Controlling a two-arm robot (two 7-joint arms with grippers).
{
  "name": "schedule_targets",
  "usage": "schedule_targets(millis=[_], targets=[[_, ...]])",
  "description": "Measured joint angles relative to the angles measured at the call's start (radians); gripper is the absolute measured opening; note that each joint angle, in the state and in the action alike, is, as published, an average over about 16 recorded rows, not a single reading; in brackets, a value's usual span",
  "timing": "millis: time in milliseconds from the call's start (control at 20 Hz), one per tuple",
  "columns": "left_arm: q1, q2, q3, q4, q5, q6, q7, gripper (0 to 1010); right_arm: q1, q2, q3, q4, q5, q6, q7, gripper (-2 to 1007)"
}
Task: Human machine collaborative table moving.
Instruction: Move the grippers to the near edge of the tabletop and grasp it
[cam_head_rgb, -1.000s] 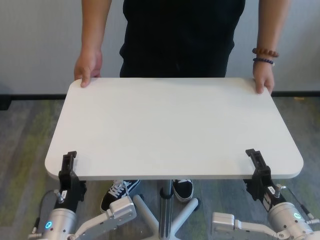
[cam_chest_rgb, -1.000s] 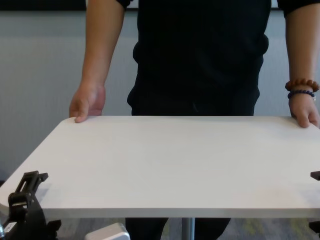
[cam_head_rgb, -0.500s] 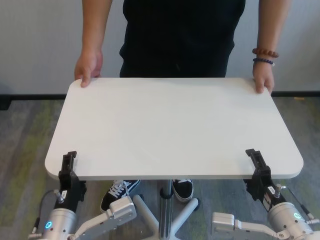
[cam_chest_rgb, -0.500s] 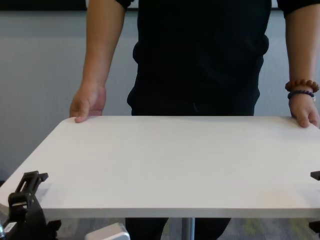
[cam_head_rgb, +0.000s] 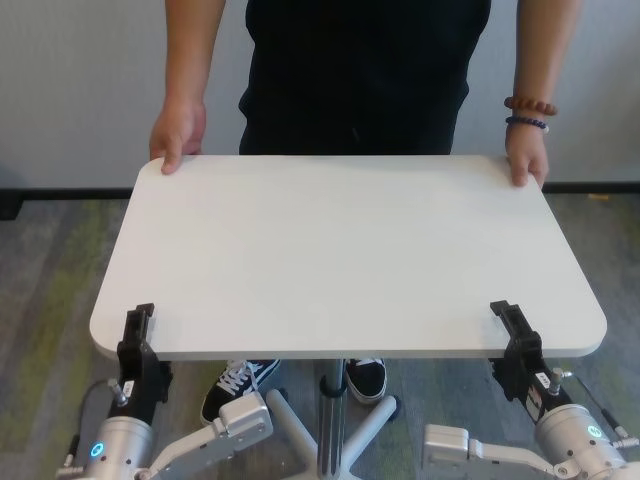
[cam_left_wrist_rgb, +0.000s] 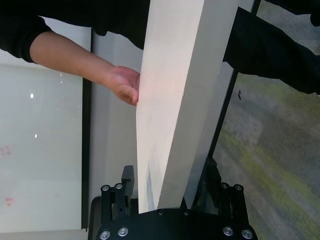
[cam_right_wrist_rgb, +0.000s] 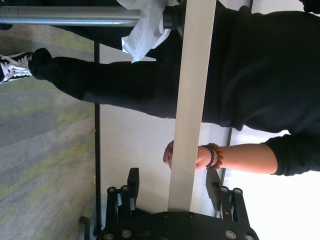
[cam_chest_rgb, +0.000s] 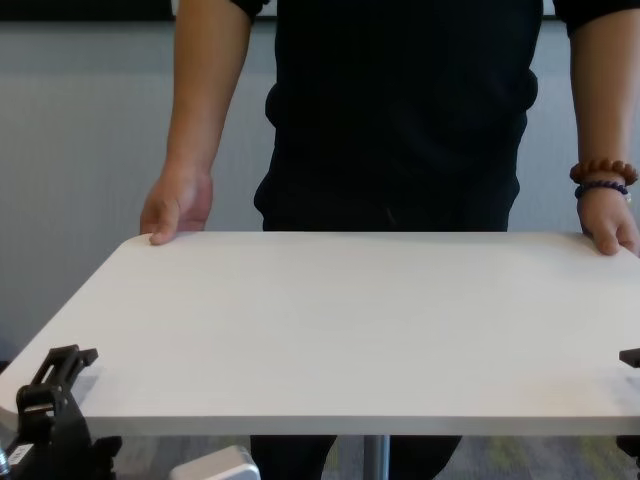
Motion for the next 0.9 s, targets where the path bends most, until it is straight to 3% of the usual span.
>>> schedule_targets(millis=[900], targets=[[0.000,0.000,0.000,0.000,0.000,0.000,0.000,504,0.000,0.000,0.000,0.000,-0.001,0.000,-0.001,315]])
